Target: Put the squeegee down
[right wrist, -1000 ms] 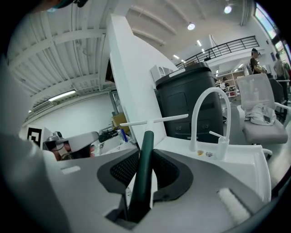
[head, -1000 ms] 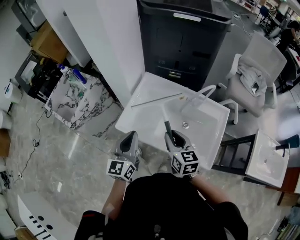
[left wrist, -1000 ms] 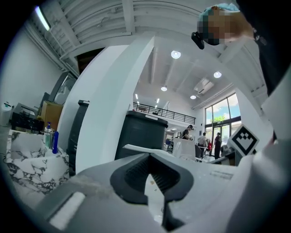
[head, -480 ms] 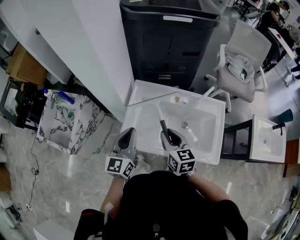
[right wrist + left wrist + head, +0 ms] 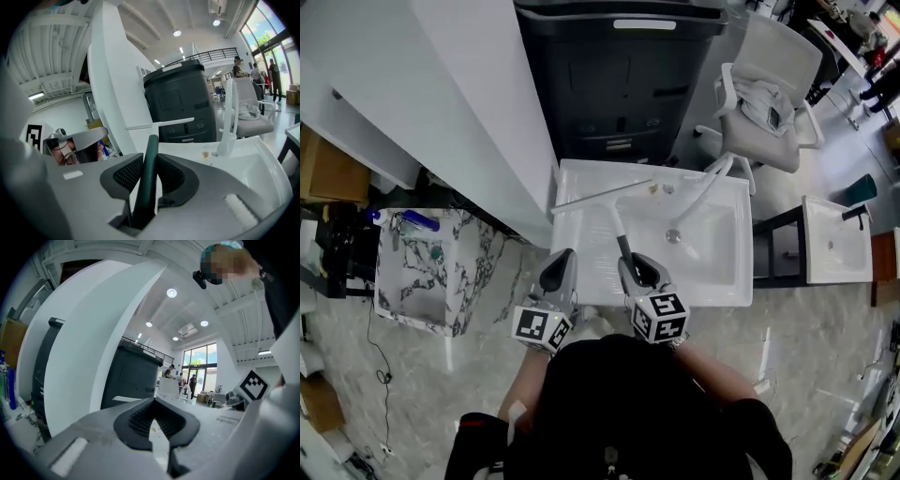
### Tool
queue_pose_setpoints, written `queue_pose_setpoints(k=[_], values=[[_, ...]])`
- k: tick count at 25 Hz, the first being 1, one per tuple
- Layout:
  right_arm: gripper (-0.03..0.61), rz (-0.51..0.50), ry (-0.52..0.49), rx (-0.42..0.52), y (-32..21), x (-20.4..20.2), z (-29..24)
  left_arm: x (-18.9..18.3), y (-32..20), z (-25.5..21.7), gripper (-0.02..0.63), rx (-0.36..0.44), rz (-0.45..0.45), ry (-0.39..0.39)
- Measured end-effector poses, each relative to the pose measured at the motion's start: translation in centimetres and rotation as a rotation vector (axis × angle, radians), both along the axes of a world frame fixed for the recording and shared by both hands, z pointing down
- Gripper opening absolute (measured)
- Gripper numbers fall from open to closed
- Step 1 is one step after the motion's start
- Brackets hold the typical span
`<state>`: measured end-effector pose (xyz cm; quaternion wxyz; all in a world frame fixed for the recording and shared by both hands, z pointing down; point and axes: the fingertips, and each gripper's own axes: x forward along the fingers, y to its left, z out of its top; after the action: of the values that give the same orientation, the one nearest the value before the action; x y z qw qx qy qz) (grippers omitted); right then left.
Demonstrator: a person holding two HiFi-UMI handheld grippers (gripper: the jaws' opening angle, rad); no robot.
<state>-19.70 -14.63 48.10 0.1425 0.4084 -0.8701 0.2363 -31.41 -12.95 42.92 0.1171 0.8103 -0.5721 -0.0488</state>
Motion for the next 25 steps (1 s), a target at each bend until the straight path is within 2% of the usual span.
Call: queue_pose_setpoints(k=[9,25], values=[[0.1,0.103,0.026,-0.079,-0.4,-0.6,3.2,-0.7,-1.4,0.9,0.002,-0.024,0.082,-0.002],[0.1,0.267,0.073,-0.3,-3.0,-0.5,14.3,-1.0,-3.9,5.3,0.002,-0.103,0.125,0.008]])
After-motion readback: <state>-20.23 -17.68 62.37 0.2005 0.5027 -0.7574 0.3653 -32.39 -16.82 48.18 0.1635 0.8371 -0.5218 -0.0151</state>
